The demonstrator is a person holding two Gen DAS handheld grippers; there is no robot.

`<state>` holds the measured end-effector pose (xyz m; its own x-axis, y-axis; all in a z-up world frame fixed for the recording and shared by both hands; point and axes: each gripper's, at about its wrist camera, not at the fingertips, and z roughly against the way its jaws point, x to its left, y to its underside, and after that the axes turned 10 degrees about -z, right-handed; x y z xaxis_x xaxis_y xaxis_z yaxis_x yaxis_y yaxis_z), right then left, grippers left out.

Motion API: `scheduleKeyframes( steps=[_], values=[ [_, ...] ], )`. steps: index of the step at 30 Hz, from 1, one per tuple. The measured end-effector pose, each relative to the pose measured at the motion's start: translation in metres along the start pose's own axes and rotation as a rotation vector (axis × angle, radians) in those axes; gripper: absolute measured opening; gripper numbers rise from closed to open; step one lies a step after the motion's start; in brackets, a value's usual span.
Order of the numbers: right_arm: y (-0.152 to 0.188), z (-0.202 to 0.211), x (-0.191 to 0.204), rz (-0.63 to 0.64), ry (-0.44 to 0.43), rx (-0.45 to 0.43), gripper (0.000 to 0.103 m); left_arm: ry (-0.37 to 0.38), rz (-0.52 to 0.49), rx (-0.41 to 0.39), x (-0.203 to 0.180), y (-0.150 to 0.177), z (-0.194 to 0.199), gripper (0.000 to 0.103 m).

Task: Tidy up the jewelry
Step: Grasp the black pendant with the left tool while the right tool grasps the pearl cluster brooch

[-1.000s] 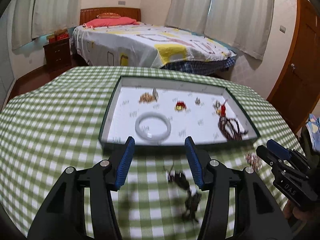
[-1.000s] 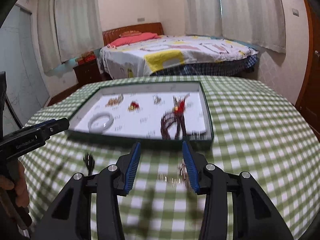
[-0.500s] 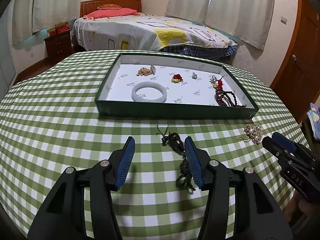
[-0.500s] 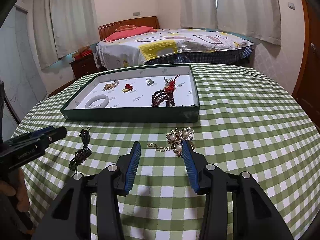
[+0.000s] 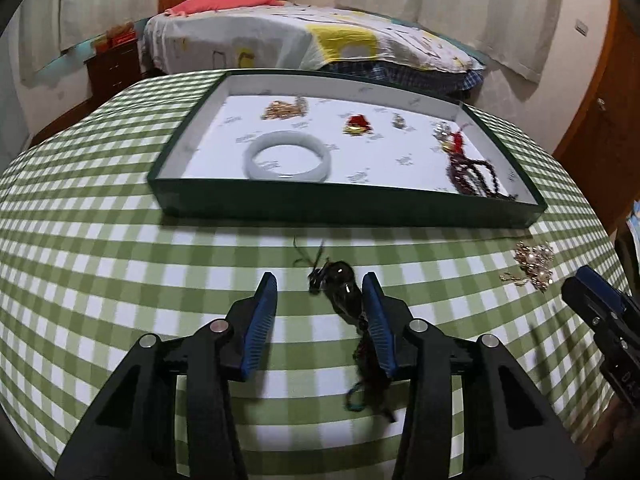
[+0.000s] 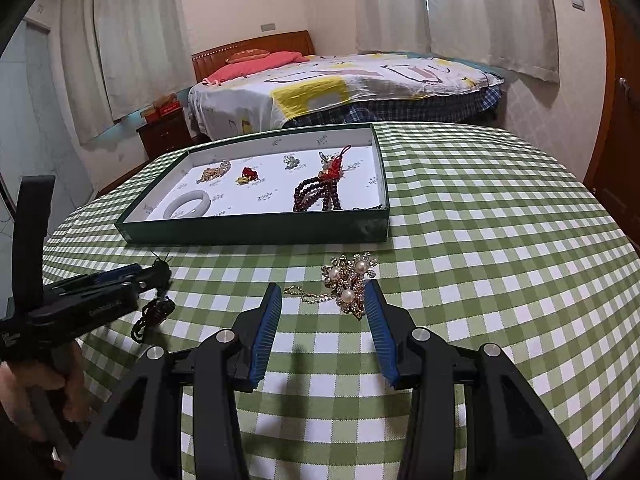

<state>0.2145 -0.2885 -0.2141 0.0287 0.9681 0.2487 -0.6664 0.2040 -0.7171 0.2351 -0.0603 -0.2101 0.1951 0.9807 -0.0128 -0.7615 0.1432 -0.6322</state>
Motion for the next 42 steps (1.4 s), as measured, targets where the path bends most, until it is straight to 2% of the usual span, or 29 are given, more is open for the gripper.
scheduleKeyframes(
  steps=[7, 9, 11, 20, 26, 34, 42],
  values=[
    [0.001, -0.003, 0.002, 0.013, 0.01, 0.006, 0.043, 0.021, 0.001, -0.005, 0.007, 0.001, 0.002, 0.043],
    [0.0, -0.003, 0.003, 0.017, 0.015, 0.007, 0.043, 0.033, -0.009, -0.002, 0.005, -0.001, 0.0, 0.039],
    [0.0, -0.003, 0.004, 0.02, 0.019, 0.007, 0.043, 0.039, -0.022, 0.001, 0.004, -0.001, -0.002, 0.03],
    [-0.001, -0.007, 0.004, 0.022, 0.025, 0.018, 0.043, 0.068, -0.02, 0.001, 0.011, -0.001, -0.003, 0.016],
    [-0.004, -0.013, 0.004, 0.03, 0.046, 0.026, 0.043, 0.091, -0.01, -0.003, 0.016, -0.001, -0.003, 0.016],
    [-0.021, -0.032, 0.001, 0.019, 0.09, 0.054, 0.043, 0.069, -0.012, -0.02, 0.023, -0.001, 0.001, 0.016],
    [-0.022, -0.06, -0.004, -0.014, 0.091, 0.152, 0.044, 0.066, 0.002, -0.018, 0.03, -0.002, 0.0, 0.016]
  ],
)
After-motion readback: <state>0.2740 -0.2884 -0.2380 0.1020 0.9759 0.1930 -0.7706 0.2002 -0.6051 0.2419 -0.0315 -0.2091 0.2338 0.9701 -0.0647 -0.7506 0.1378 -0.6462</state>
